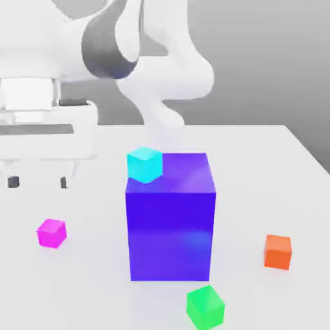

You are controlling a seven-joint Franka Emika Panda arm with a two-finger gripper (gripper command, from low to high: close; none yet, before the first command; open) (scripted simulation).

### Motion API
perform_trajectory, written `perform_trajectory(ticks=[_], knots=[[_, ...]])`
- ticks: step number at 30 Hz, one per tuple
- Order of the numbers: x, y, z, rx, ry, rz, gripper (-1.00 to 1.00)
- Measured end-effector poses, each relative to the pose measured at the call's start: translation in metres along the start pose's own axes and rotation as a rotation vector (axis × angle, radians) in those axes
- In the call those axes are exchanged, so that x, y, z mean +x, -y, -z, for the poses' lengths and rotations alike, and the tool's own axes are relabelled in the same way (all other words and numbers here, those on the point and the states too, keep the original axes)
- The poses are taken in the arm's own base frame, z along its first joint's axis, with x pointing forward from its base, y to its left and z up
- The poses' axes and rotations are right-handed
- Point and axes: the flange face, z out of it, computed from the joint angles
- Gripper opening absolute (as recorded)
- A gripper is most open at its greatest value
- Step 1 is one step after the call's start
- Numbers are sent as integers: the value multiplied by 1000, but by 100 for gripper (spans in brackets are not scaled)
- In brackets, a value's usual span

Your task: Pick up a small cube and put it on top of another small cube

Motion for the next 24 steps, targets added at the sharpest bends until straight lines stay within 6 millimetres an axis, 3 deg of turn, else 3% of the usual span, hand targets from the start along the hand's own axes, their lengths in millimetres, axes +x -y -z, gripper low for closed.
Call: perform_trajectory(ticks=[3,6,20,21,24], knots=[[-12,-69,-42,-93,46,-54,0],[-31,-120,-71,-176,85,-76,0],[-43,-139,-138,-195,94,-65,0],[-44,-139,-141,-194,96,-66,-100],[-44,-139,-141,-194,96,-66,-100]])
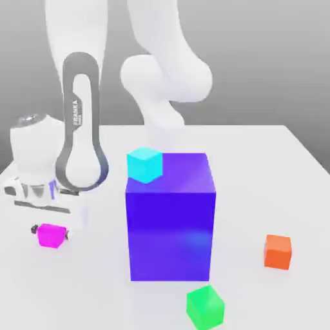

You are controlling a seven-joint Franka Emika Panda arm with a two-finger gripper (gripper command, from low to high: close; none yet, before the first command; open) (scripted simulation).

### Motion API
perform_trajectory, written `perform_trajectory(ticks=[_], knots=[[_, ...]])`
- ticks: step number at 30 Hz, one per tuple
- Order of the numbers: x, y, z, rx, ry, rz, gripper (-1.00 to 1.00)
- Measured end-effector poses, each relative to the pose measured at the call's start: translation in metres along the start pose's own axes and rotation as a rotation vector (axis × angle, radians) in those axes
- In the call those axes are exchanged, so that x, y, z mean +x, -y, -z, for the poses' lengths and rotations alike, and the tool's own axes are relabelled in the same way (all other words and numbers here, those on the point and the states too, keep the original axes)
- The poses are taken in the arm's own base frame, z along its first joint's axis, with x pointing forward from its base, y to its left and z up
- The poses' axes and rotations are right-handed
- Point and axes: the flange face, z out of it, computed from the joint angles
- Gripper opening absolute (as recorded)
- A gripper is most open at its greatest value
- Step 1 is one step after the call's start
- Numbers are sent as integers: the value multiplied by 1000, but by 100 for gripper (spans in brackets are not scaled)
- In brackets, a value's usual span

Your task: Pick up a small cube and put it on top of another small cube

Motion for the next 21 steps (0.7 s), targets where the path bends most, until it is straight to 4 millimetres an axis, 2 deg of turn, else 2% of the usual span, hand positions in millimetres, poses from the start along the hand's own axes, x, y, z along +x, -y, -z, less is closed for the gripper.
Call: perform_trajectory(ticks=[4,11,18,19,21], knots=[[0,0,1,0,1,0,-100],[7,-1,36,-5,-14,5,-100],[1,0,64,0,-1,-1,-100],[6,9,71,15,-13,3,-100],[14,48,84,43,-33,48,-100]])
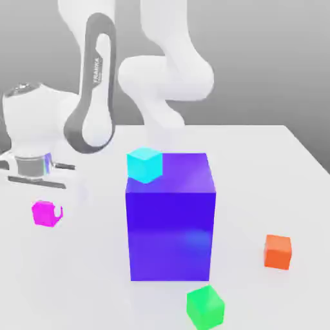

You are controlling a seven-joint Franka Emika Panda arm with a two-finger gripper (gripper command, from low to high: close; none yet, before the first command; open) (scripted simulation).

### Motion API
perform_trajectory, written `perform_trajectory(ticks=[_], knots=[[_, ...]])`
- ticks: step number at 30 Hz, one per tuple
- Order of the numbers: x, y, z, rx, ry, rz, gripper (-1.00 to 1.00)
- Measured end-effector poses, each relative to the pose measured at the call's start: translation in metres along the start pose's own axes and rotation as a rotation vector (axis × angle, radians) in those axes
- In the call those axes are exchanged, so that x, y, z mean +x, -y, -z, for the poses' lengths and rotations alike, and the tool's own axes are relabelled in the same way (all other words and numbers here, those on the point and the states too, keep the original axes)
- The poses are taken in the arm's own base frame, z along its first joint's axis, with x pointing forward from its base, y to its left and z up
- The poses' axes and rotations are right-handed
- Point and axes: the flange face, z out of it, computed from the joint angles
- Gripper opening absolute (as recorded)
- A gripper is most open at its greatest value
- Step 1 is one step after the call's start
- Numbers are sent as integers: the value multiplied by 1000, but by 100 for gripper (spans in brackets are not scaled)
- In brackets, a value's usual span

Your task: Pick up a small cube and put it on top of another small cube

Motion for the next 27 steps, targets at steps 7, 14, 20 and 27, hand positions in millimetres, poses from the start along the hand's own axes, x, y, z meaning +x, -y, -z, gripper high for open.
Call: perform_trajectory(ticks=[7,14,20,27], knots=[[-14,142,25,50,-6,177,-100],[-91,258,32,30,26,372,-100],[-177,327,34,-6,44,525,-100],[-185,323,-33,-31,46,535,100]])
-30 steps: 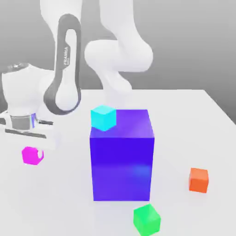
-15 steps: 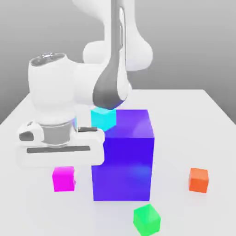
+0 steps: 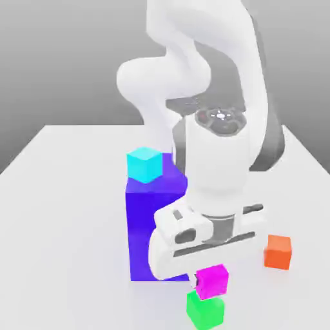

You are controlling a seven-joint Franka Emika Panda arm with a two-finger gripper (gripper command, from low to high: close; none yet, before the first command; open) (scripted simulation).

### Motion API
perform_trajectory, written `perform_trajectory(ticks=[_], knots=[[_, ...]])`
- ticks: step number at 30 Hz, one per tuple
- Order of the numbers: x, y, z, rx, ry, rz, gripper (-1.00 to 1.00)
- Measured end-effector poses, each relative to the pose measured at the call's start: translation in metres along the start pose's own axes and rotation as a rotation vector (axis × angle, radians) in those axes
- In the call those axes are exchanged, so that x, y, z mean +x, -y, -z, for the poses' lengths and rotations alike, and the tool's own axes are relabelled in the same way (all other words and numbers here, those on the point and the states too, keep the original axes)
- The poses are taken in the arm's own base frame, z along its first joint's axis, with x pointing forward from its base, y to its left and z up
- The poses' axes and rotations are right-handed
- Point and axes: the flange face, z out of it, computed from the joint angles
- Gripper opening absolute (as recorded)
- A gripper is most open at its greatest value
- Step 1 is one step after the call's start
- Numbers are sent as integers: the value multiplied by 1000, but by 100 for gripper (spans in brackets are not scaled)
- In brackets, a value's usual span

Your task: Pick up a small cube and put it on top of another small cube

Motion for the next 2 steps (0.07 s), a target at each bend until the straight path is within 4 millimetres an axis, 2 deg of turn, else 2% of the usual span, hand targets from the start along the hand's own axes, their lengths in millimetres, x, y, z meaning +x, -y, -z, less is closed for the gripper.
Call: perform_trajectory(ticks=[2], knots=[[0,0,0,0,0,0,100]])
